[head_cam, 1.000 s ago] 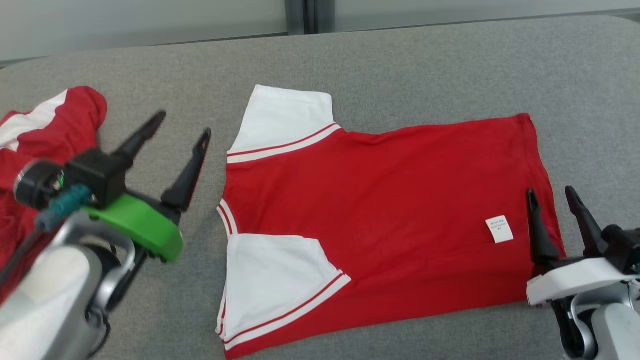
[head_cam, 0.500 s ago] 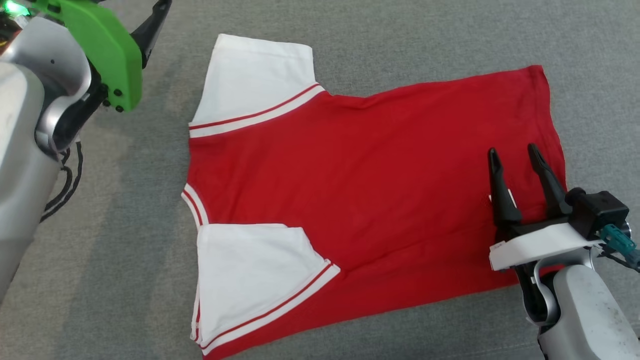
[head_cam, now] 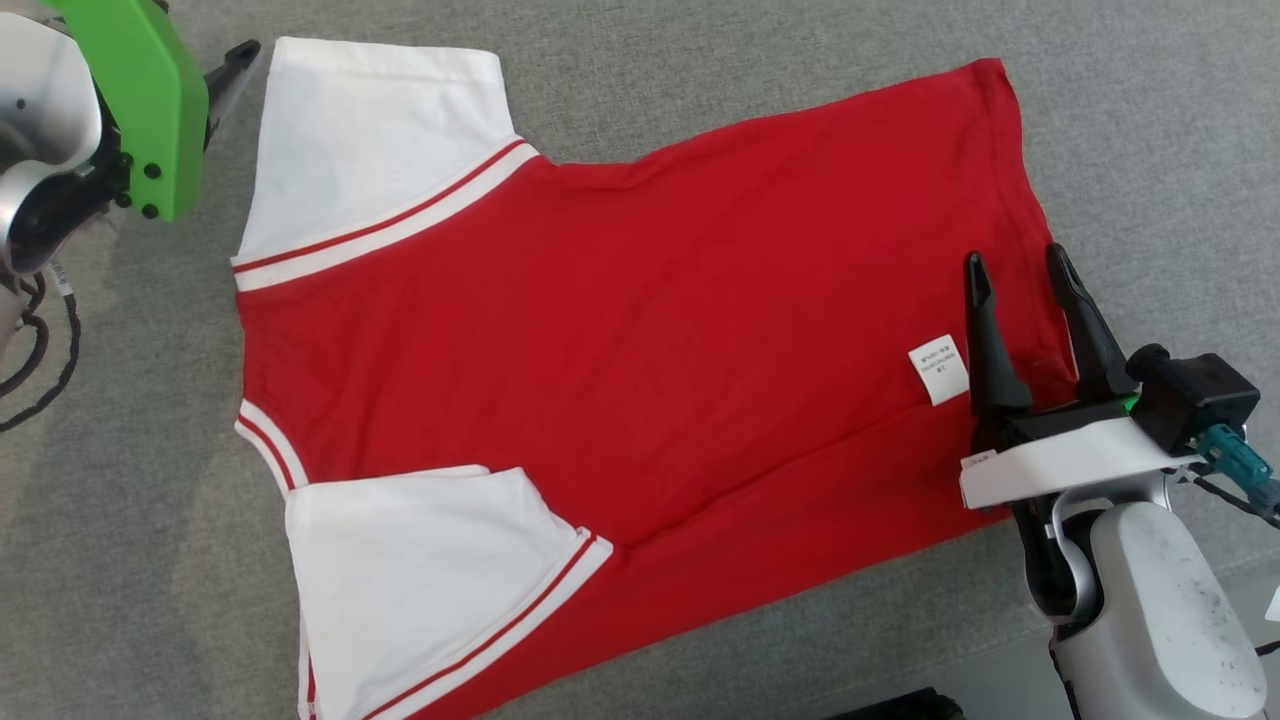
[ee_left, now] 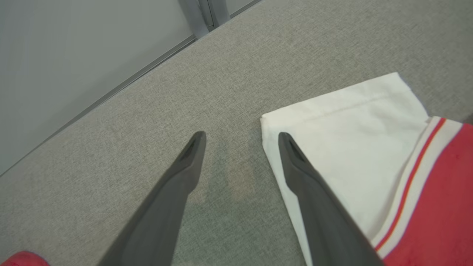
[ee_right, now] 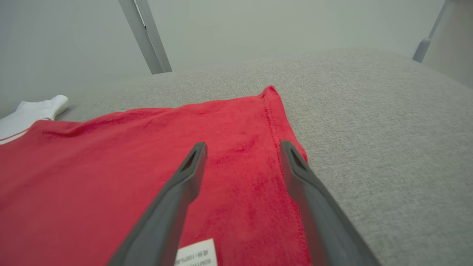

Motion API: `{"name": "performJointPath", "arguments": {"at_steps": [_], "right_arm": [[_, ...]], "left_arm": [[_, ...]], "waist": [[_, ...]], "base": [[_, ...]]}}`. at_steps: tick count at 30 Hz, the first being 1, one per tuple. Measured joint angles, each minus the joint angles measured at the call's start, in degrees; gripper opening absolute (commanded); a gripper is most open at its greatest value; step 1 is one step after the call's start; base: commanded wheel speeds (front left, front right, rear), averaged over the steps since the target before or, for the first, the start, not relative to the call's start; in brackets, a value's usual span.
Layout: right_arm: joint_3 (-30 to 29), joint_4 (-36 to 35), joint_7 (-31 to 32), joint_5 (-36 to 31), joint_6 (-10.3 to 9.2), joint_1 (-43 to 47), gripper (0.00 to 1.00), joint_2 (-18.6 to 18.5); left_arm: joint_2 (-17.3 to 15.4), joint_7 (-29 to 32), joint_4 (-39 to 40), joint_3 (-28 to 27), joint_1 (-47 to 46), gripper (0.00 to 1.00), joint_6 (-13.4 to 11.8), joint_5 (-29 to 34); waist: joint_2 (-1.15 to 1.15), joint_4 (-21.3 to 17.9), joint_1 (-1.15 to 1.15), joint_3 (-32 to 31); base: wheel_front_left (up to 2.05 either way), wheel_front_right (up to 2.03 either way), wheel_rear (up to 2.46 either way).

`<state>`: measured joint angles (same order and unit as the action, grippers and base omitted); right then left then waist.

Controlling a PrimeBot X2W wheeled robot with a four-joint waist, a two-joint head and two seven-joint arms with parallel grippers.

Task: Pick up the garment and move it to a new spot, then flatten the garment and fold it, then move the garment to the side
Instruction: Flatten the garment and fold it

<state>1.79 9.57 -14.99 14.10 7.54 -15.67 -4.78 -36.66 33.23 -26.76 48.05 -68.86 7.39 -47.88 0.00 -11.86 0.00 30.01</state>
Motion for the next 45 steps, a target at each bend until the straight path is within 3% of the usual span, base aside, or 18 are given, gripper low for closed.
{"name": "performJointPath", "arguments": {"at_steps": [25, 26, 27, 28, 29, 39, 45], "right_arm": [[-0.3, -1.0, 0.0, 0.4, 0.00, -1.0, 1.00, 1.3], [-0.4, -1.0, 0.0, 0.4, 0.00, -1.0, 1.00, 1.3], [-0.4, -1.0, 0.0, 0.4, -0.01, -1.0, 1.00, 1.3], [-0.4, -1.0, 0.0, 0.4, 0.00, -1.0, 1.00, 1.3], [-0.4, -1.0, 0.0, 0.4, 0.00, -1.0, 1.00, 1.3], [-0.9, -0.8, 0.0, -0.1, 0.00, -1.0, 1.00, 1.0], [0.4, 2.7, 1.1, -0.6, -0.01, -3.4, 1.00, -2.6]], "left_arm": [[-1.9, -2.0, -3.2, 7.3, -4.7, 1.00, 0.0, -2.0], [-1.9, -2.1, -3.3, 7.5, -4.7, 0.62, 0.0, -2.0], [-1.9, -2.1, -3.3, 7.7, -4.8, 0.45, 0.0, -2.3], [-1.9, -2.1, -3.3, 7.8, -4.9, 0.19, 0.0, -2.6], [-1.9, -2.0, -3.3, 8.0, -4.9, 0.00, 0.0, -3.1], [-2.0, -5.8, -3.3, 10.4, -4.9, 0.00, 0.0, -5.2], [-0.3, -11.2, -3.5, 11.7, -2.0, 0.00, 0.0, -7.2]], "waist": [[0.00, -3.3, 0.00, 4.2], [0.00, -3.4, 0.00, 4.3], [0.00, -3.5, 0.00, 4.3], [0.00, -3.6, 0.00, 4.4], [0.00, -3.6, 0.00, 4.4], [0.00, -3.5, 0.00, 2.9], [0.00, -2.6, 0.00, -0.7]], "base": [[0.00, 0.00, 0.00], [0.00, 0.00, 0.00], [0.00, 0.00, 0.00], [0.00, 0.00, 0.00], [0.00, 0.00, 0.00], [0.00, 0.00, 0.00], [0.00, 0.00, 0.00]]}}
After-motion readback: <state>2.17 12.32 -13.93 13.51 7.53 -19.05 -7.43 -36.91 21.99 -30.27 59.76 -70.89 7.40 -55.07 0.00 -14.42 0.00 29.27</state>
